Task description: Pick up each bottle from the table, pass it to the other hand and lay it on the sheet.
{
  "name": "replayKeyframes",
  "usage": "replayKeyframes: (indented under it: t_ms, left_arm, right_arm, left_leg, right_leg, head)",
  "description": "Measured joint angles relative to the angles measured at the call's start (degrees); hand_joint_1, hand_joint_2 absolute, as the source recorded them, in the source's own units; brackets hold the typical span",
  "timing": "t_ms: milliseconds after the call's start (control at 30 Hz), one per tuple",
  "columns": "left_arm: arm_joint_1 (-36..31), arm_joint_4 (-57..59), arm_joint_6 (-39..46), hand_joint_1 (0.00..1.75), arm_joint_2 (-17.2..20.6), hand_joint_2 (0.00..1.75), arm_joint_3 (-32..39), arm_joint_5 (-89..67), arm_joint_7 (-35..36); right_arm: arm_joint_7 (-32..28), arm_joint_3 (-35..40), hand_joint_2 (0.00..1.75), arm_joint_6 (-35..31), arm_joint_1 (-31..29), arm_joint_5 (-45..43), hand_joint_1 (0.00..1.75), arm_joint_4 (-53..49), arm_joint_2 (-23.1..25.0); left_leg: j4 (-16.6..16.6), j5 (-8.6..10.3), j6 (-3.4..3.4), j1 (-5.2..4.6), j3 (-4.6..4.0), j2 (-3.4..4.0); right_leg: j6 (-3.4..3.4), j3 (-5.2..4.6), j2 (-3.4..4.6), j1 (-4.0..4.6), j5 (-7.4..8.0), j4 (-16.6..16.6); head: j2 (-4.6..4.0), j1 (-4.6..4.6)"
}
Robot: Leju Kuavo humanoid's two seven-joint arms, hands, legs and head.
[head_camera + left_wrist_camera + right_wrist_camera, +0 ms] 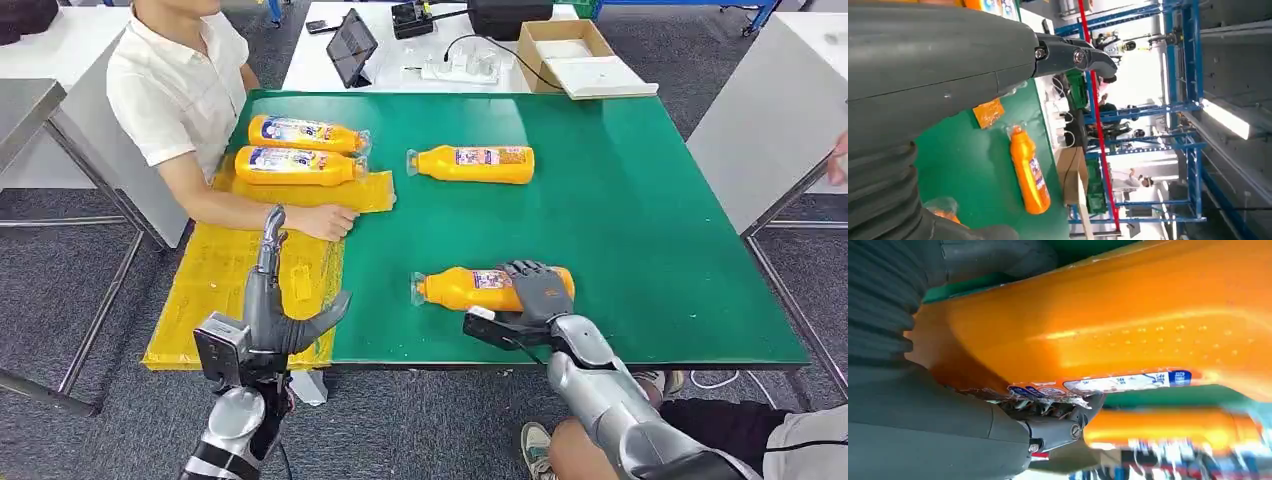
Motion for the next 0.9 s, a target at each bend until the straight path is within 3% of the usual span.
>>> replayKeyframes:
  t_ms: [167,467,667,800,900]
  left_arm:
    - [0.0,0.3,2.3,0.0,-0.9,1.75,1.3,7.3,2.3]
    - [-0.8,3.1,6.4,0.0,-1.5,1.75,3.0,12.3,4.1]
    - [-1.8,7.8,-3.3,0.0,-1.2,1.75,2.3,10.4,3.1]
    - [-1.5,8.3,-4.5,0.0,-1.0,1.75,0.7,8.5,2.2]
    - [-1.3,8.3,-7.4,0.0,-0.4,1.75,-1.0,5.2,0.3]
  right_arm:
    - [-12.7,-2.5,1.75,-8.6,5.4,-11.5,1.75,-7.5,3.0]
    - [-16.6,-2.6,1.75,-13.3,10.4,-18.2,1.75,-22.4,6.0]
    - [-17.0,-1.6,1.75,-13.5,10.9,-22.3,1.75,-30.1,8.0]
    - [-18.0,-1.3,1.75,-13.2,10.7,-23.9,1.75,-30.9,8.4]
    - [-18.7,-1.1,1.75,-9.4,10.0,-26.8,1.75,-30.5,8.8]
  left_leg:
    - [0.0,0.03,-0.02,0.02,-0.38,0.02]
    - [0.0,0.03,-0.03,0.06,-0.73,0.01]
    - [0.0,0.03,-0.02,0.03,-0.78,0.0]
    - [0.0,0.03,-0.03,0.03,-0.8,0.0]
    - [0.0,0.03,-0.03,0.04,-0.84,-0.03]
  right_leg:
    - [0.04,-0.41,0.15,0.01,0.06,0.0]
    - [0.03,-0.69,0.15,0.02,0.02,0.1]
    - [0.03,-0.75,0.15,0.0,0.02,0.1]
    - [0.03,-0.76,0.15,0.01,0.02,0.1]
    - [0.03,-0.78,0.14,0.01,0.02,0.1]
  head:
    - [0.0,-0.04]
    - [0.0,-0.02]
    - [0.0,-0.04]
    - [0.0,-0.04]
    - [0.0,-0.02]
